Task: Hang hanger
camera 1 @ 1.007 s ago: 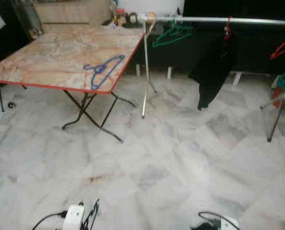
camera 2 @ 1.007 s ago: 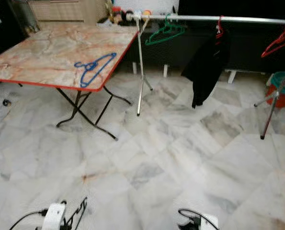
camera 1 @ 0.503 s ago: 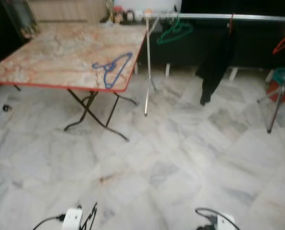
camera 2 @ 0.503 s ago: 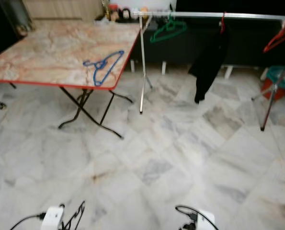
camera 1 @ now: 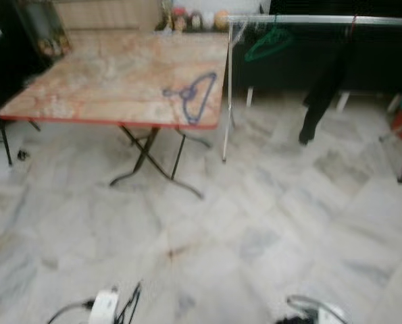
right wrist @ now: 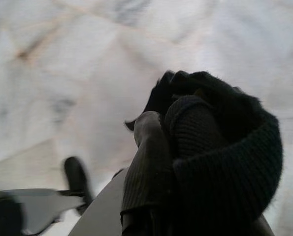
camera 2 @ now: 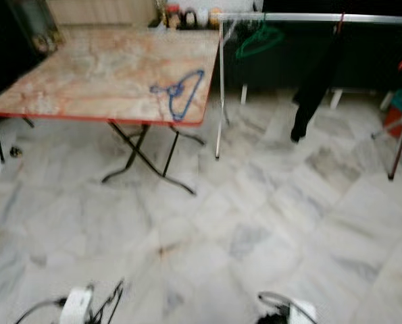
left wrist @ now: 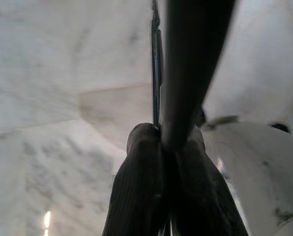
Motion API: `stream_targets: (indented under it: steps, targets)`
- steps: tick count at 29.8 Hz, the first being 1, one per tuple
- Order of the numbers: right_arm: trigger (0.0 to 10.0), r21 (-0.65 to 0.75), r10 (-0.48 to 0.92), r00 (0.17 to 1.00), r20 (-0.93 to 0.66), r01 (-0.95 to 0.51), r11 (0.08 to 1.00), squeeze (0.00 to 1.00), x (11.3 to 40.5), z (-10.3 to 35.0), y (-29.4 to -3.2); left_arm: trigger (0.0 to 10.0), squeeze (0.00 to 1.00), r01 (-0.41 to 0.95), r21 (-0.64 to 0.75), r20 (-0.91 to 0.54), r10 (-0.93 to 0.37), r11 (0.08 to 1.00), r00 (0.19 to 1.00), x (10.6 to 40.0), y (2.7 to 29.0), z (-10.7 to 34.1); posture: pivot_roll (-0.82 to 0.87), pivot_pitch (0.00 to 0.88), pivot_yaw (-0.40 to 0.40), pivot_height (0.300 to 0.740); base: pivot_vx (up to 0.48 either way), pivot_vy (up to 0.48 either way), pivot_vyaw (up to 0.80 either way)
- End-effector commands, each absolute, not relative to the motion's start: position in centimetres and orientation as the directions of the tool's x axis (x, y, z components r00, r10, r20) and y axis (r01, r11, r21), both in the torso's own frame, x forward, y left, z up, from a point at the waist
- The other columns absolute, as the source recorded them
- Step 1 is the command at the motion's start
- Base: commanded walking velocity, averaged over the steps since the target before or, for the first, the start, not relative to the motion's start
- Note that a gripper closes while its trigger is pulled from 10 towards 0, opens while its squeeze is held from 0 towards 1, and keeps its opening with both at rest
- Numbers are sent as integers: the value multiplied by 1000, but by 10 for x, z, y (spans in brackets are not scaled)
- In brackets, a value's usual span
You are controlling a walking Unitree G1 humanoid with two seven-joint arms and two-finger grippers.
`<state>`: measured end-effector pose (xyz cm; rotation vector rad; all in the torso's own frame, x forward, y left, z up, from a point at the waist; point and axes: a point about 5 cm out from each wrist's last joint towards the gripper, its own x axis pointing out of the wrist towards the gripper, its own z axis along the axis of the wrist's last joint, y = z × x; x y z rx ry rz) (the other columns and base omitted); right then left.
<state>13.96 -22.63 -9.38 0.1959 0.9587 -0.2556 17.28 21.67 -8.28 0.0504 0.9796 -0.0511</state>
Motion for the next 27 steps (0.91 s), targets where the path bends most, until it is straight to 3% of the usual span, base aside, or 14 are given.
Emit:
stream_targets:
  steps: [1,11,27]
  targets:
    - [10000,44,-139,544,-828,309,950,0,138,-94,-227,10000,0,81,23,-830,-26,996,558,174,214,-83,3,13,66,740,0,480,0]
    - [10000,60,-113,551,-827,287,956,0,151,-95,-200,10000,0,82,21,-830,-28,996,557,174,213,-83,5,9,65,740,0,480,0]
    - [10000,52,-122,553,-824,289,956,0,156,-95,-192,10000,0,82,23,-830,-27,996,557,173,214,-83,4,6,67,740,0,480,0]
